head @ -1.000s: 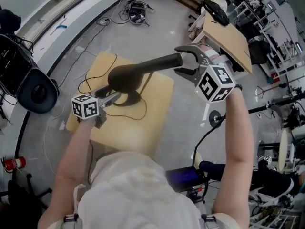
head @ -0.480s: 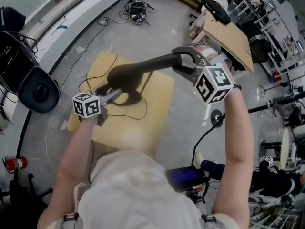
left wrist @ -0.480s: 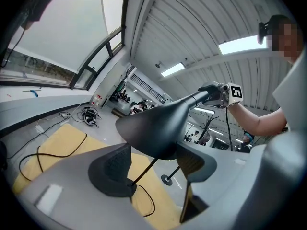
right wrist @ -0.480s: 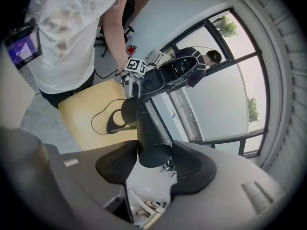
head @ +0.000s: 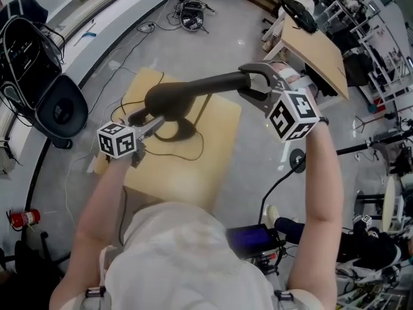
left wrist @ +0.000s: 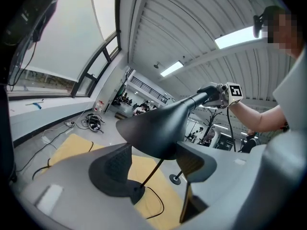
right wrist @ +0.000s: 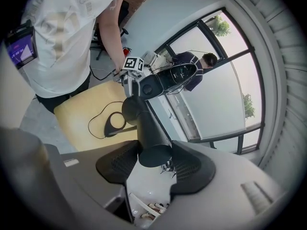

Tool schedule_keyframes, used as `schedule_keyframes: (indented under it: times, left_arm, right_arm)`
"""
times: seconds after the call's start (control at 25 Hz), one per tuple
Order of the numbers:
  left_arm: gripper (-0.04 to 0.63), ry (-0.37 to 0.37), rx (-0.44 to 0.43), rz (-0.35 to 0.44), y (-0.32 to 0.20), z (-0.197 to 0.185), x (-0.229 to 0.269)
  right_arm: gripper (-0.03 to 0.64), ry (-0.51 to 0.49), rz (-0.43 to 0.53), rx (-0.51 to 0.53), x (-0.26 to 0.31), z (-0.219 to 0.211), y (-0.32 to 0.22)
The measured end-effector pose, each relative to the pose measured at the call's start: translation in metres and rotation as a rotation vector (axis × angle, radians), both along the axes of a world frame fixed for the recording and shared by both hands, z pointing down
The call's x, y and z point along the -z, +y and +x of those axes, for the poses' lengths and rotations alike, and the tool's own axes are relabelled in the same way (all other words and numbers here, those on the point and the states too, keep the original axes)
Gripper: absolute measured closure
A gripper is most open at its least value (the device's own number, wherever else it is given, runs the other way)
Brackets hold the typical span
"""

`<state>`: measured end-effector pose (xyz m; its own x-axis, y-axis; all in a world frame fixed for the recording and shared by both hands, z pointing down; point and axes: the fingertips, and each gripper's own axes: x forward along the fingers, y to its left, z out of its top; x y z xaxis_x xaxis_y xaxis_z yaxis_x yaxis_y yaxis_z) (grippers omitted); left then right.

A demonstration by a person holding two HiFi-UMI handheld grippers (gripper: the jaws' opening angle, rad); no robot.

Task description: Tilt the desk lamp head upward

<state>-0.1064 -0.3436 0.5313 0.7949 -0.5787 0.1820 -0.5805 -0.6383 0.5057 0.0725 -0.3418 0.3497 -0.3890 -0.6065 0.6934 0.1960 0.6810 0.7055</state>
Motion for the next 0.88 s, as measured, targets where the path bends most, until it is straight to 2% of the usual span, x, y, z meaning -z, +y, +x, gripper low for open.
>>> schedule_keyframes:
  times: [0.68,0.88]
  left_arm:
    - [0.307,-0.156,0.004,0.119,-0.001,-0.026,0.032]
    - [0.307,-0.207,0.021,0.172,-0.010,-0.037,0.056]
  right_arm:
    - [0.390,-0.107,-0.023,-0.064,-0.010,0.010,0.005]
    - [0.391,-0.140,-0.022,-0.075,-0.006,0.010,-0.003]
